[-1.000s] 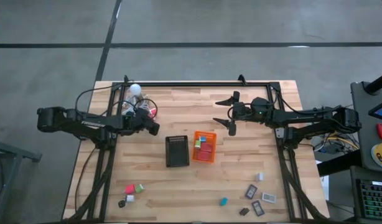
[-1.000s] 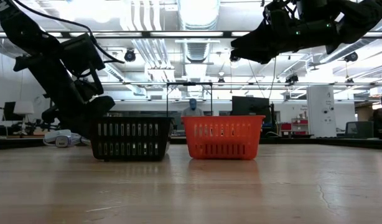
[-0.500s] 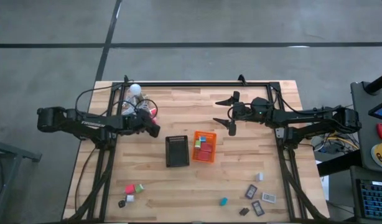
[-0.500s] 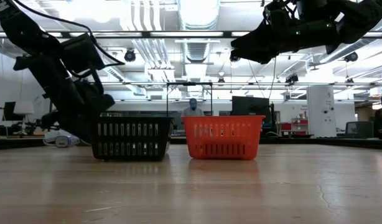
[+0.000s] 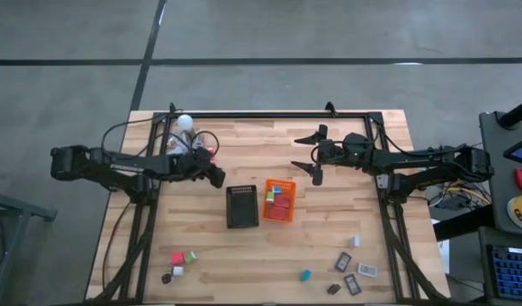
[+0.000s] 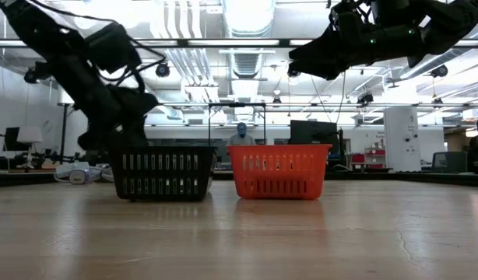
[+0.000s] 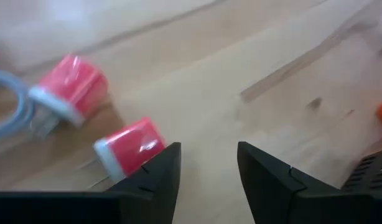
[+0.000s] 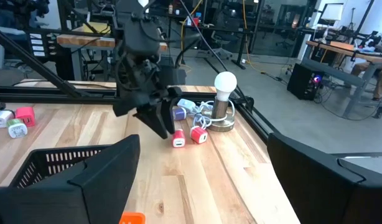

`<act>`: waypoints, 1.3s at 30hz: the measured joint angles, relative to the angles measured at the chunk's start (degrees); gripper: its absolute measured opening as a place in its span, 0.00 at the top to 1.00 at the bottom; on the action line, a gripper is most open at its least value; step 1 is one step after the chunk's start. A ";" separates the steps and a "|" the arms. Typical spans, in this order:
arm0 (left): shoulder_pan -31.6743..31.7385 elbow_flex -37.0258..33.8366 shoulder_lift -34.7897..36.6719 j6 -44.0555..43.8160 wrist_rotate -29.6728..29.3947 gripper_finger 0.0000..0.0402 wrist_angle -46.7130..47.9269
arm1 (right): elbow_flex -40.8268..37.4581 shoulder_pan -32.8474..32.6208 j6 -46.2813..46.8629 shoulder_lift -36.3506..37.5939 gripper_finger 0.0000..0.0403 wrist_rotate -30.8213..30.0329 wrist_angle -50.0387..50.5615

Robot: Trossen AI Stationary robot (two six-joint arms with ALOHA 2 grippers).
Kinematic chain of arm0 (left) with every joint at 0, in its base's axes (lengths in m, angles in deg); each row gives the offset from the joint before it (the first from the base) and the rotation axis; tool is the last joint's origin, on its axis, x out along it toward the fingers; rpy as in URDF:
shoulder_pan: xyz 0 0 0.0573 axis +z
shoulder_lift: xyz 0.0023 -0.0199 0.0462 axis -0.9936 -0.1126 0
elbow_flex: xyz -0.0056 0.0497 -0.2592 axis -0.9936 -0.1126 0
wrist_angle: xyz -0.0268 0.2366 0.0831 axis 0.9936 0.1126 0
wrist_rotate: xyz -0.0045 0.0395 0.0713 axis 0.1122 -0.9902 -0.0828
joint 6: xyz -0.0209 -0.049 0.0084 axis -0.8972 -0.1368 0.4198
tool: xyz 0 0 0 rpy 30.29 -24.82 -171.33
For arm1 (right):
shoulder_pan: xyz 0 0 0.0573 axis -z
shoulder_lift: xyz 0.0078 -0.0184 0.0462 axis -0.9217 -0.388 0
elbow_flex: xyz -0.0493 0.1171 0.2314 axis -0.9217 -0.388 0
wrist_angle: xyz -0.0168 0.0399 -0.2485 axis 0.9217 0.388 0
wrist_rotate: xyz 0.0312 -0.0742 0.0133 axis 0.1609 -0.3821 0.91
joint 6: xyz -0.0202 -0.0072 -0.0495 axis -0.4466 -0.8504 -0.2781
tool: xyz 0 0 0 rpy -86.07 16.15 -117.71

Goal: Pick & Place Office items
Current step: Put the bottom light pink charger adapter into the orange bin

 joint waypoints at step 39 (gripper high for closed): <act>7.45 7.27 0.09 47.47 1.43 0.28 17.46 | 0.02 0.04 0.00 -0.04 0.14 0.00 -0.01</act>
